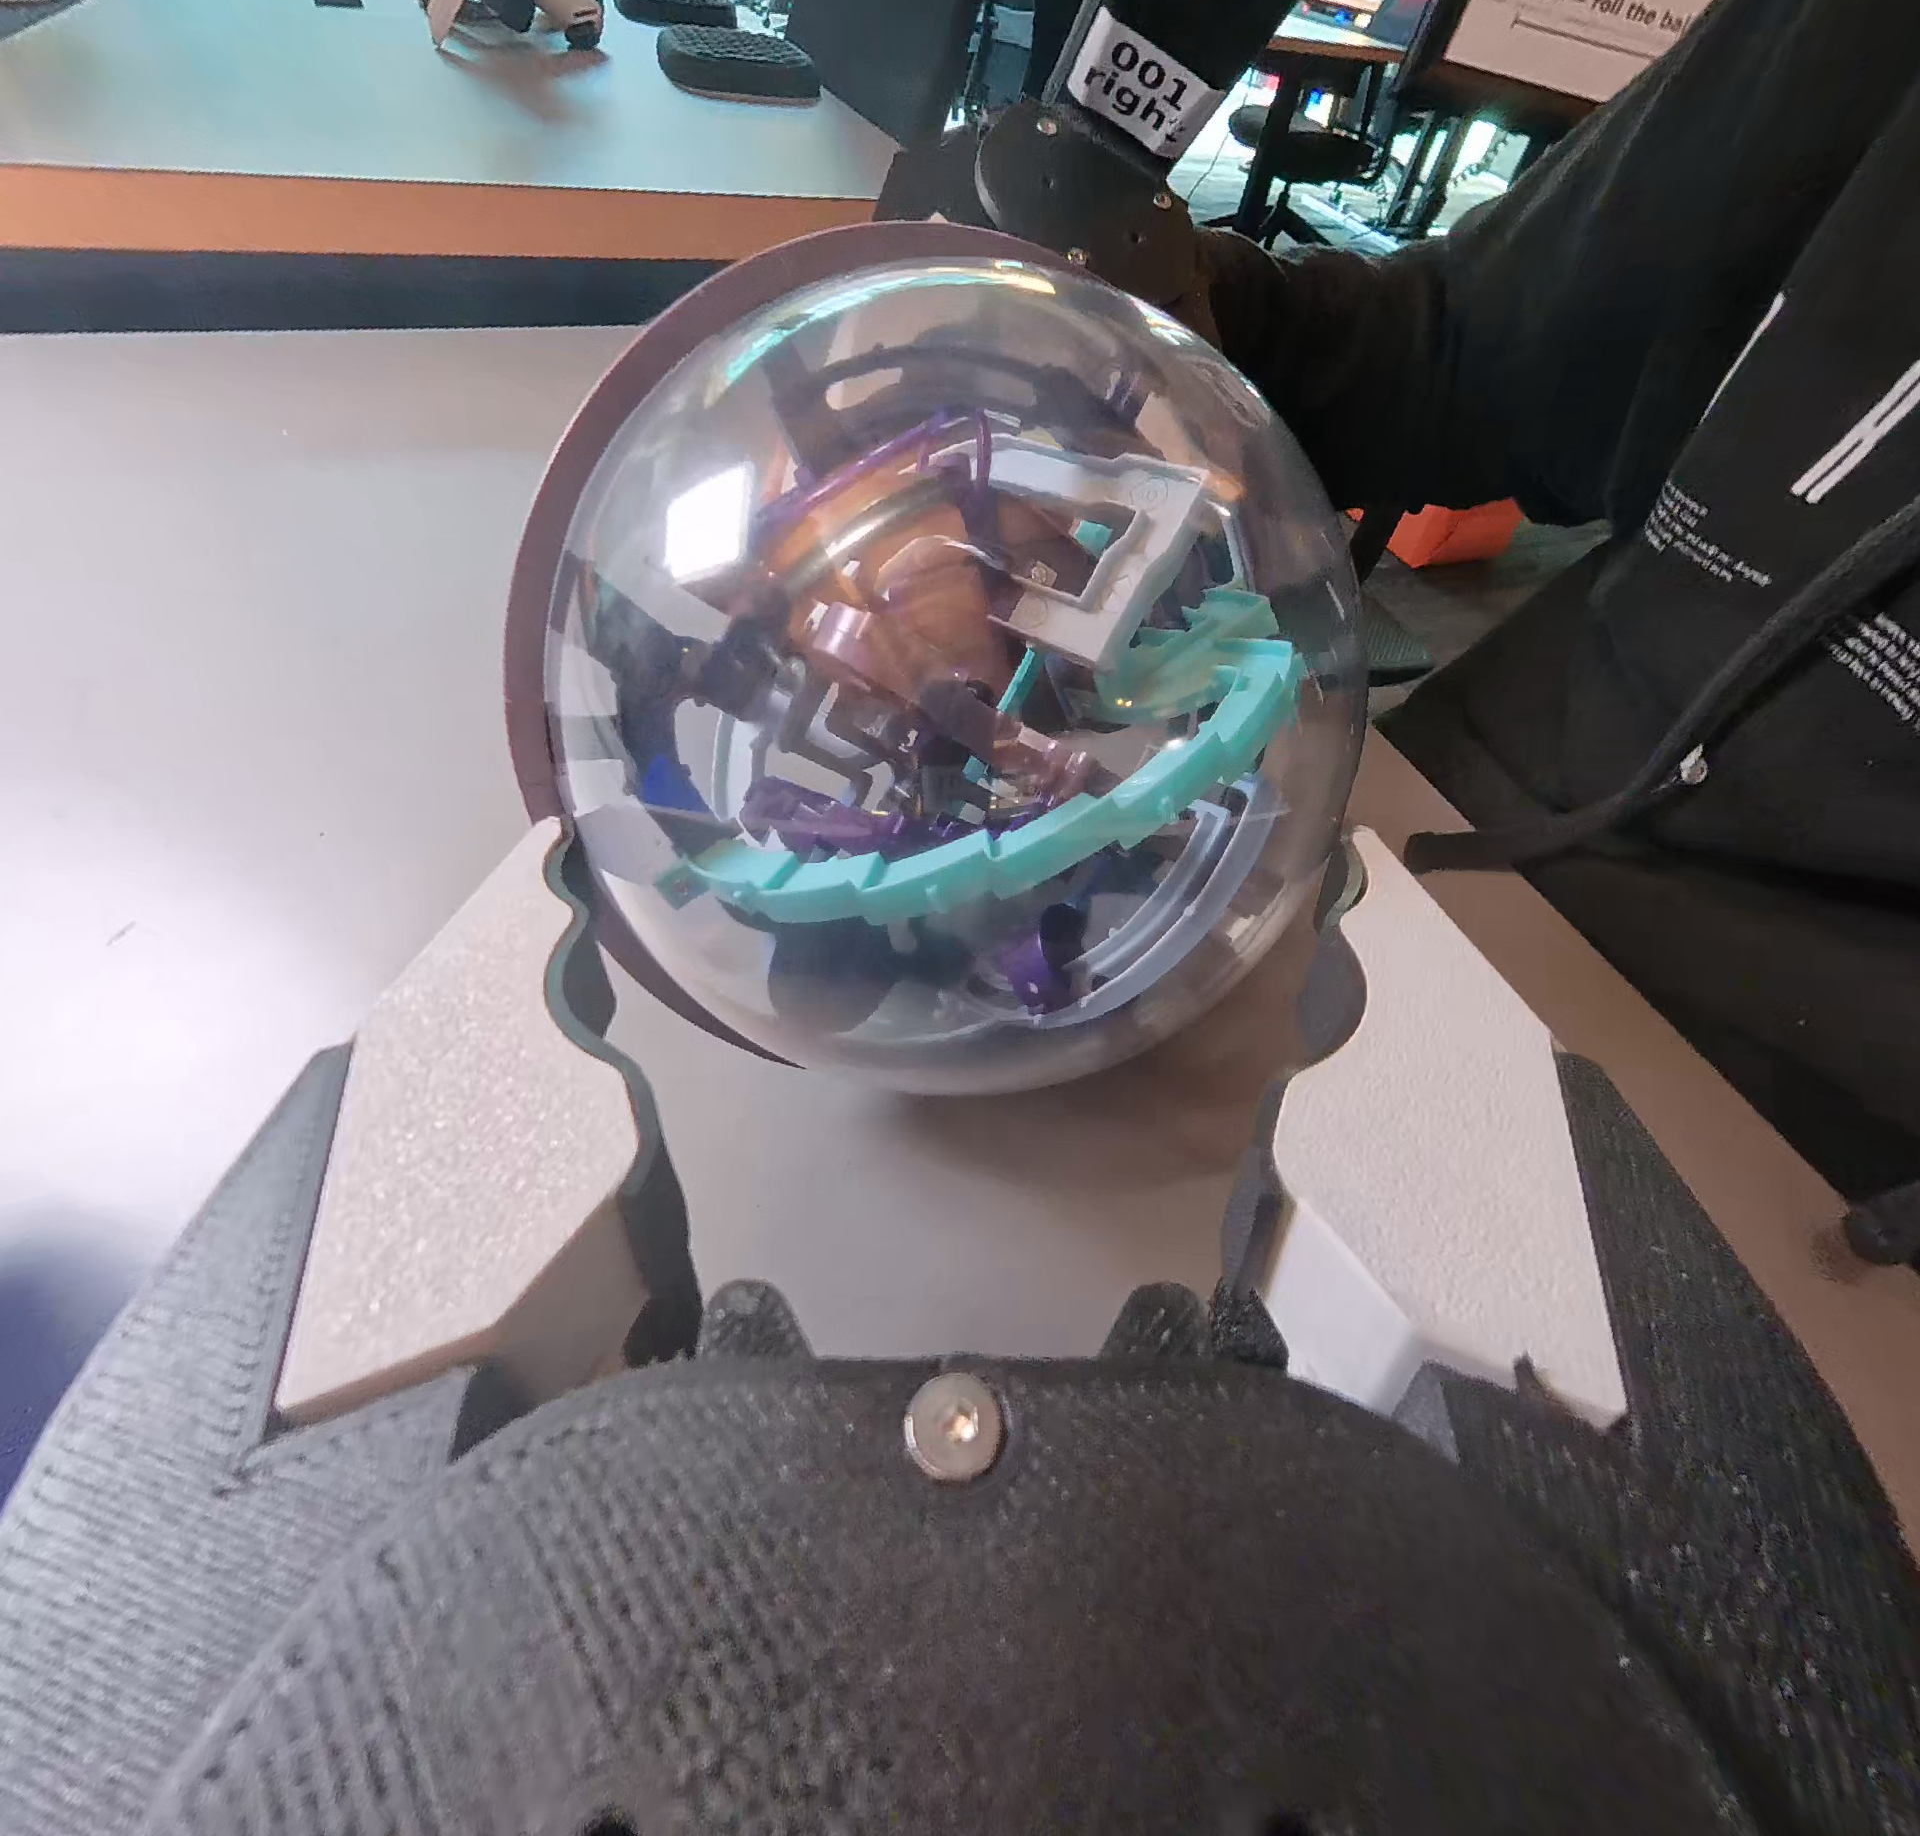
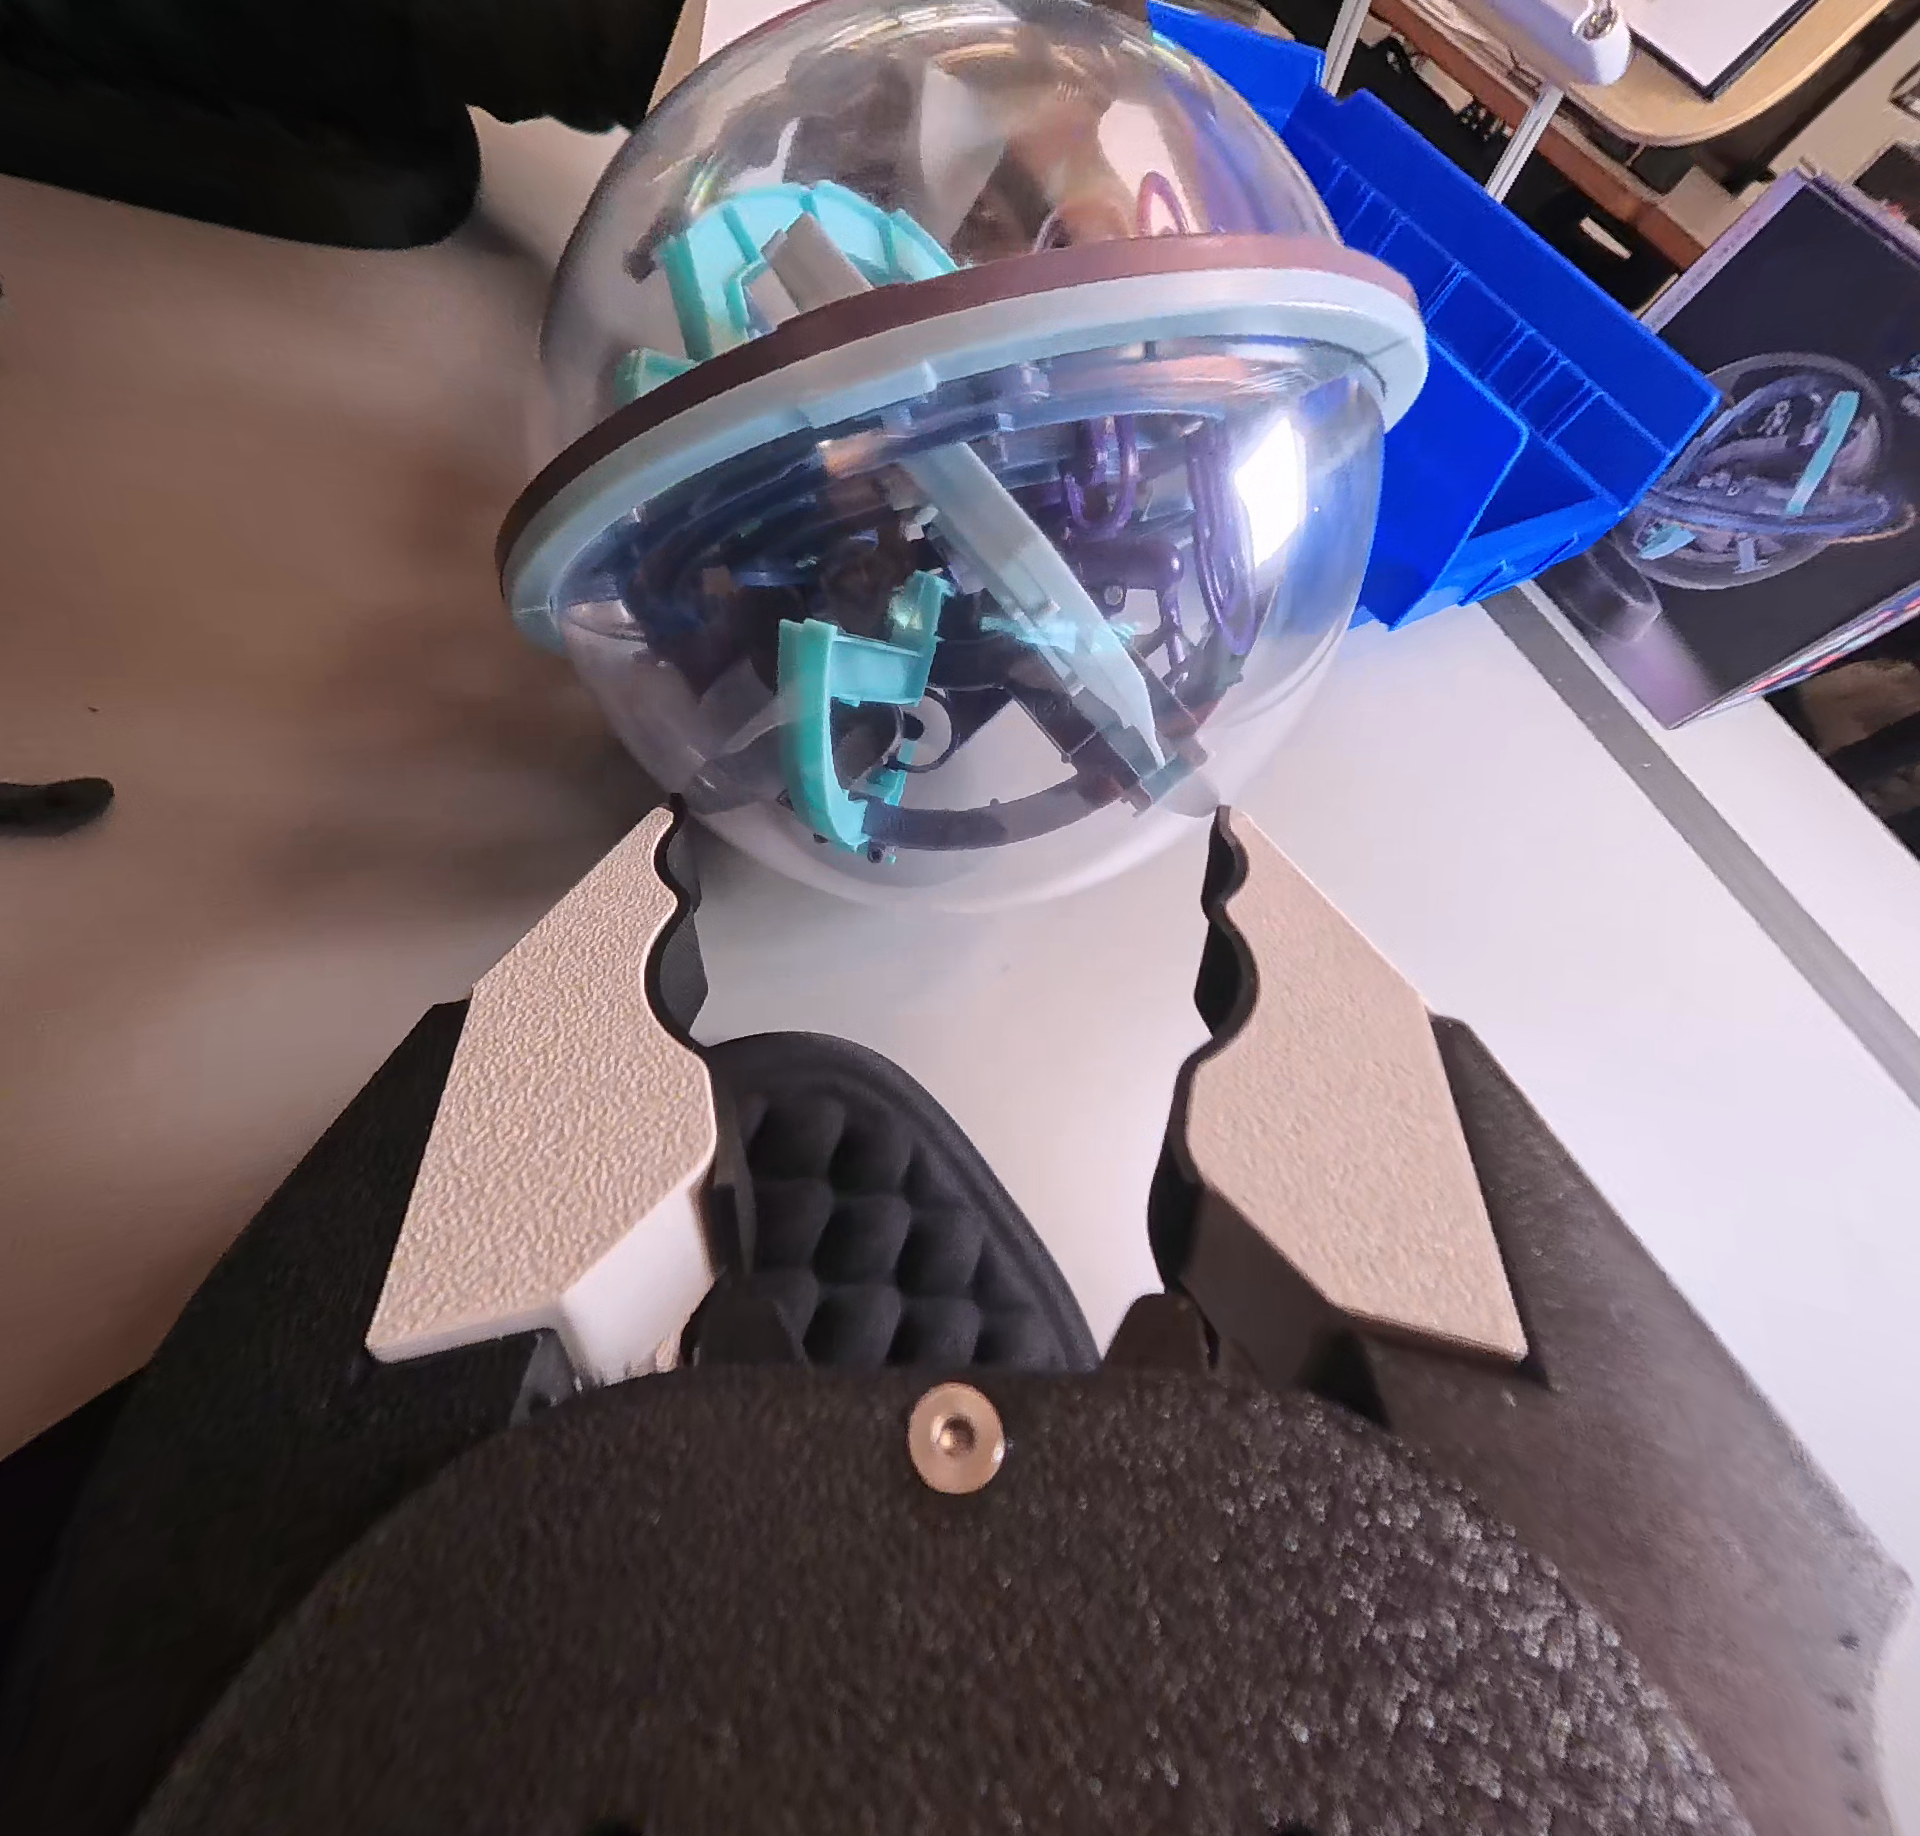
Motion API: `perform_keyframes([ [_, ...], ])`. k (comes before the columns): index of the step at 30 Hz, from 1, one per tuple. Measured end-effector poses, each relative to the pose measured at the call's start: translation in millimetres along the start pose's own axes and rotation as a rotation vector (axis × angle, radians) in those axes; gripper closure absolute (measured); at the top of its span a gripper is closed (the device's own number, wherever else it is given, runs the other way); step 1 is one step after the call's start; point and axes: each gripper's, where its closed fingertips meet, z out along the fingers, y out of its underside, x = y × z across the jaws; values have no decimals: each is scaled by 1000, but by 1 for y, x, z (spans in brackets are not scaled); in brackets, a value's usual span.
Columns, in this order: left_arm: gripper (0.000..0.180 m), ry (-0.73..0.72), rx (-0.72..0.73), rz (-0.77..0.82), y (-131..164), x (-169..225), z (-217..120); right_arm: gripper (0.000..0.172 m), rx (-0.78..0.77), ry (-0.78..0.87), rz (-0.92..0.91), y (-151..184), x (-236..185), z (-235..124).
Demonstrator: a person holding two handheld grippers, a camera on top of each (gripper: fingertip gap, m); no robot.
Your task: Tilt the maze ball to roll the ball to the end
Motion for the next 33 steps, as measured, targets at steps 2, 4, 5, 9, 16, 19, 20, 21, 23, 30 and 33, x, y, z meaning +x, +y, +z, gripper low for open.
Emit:
perform_keyframes([
  [2,46,1,0,-30,0,-1,-1,77,9,-9,25,0,1,1],
  [4,46,1,0,-63,0,-3,-1,77,17,-16,48,1,2,2],
  [5,46,1,2,-79,0,-4,-2,77,22,-19,59,1,3,2],
  [9,46,6,8,-94,2,-6,-4,79,37,-25,73,-2,4,3],
  [16,46,6,21,-148,2,-10,-6,81,49,-36,115,-3,7,4],
  [19,46,0,30,-190,1,-14,-6,83,45,-31,143,-2,10,4],
  [20,46,-1,31,-209,1,-15,-5,83,46,-29,155,-1,11,4],
  [21,46,-1,30,-230,1,-17,-5,83,49,-28,166,-1,12,4],
  [23,46,-1,34,-270,0,-19,-5,84,58,-27,190,-1,14,3],
  [30,46,2,51,-341,-1,-25,-5,83,61,-38,241,-1,18,4],
  [33,46,3,47,-347,-1,-25,-5,83,58,-39,248,-1,18,4],
])
